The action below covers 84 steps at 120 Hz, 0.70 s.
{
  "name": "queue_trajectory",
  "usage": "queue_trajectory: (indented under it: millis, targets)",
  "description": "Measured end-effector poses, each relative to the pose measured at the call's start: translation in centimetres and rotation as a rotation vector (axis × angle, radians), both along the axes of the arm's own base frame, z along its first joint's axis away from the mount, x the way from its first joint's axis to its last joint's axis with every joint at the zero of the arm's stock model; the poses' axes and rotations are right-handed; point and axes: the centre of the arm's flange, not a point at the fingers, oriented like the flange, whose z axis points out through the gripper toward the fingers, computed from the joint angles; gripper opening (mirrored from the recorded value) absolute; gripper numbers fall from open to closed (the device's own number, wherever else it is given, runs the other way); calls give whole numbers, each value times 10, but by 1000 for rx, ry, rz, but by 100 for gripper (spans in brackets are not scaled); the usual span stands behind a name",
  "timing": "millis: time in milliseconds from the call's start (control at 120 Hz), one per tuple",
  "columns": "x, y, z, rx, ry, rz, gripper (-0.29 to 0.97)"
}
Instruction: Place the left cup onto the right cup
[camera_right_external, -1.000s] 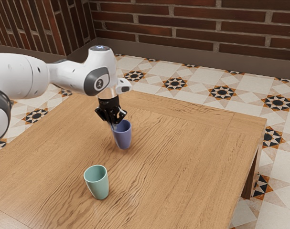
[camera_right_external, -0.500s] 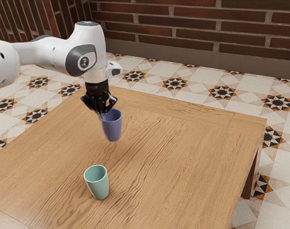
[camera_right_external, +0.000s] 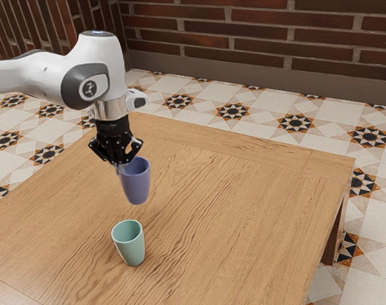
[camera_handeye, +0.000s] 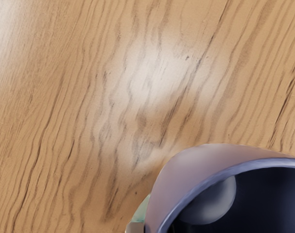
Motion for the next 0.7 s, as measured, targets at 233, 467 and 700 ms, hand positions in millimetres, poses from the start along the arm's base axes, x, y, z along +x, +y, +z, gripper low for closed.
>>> queue_trajectory:
  millis: [233, 467, 700]
  targets:
    - [-20, -5, -3, -12, 12, 82, -11]
    - [-34, -16, -6, -18, 16, 140, -11]
    - [-49, -20, -10, -15, -18, 198, -11]
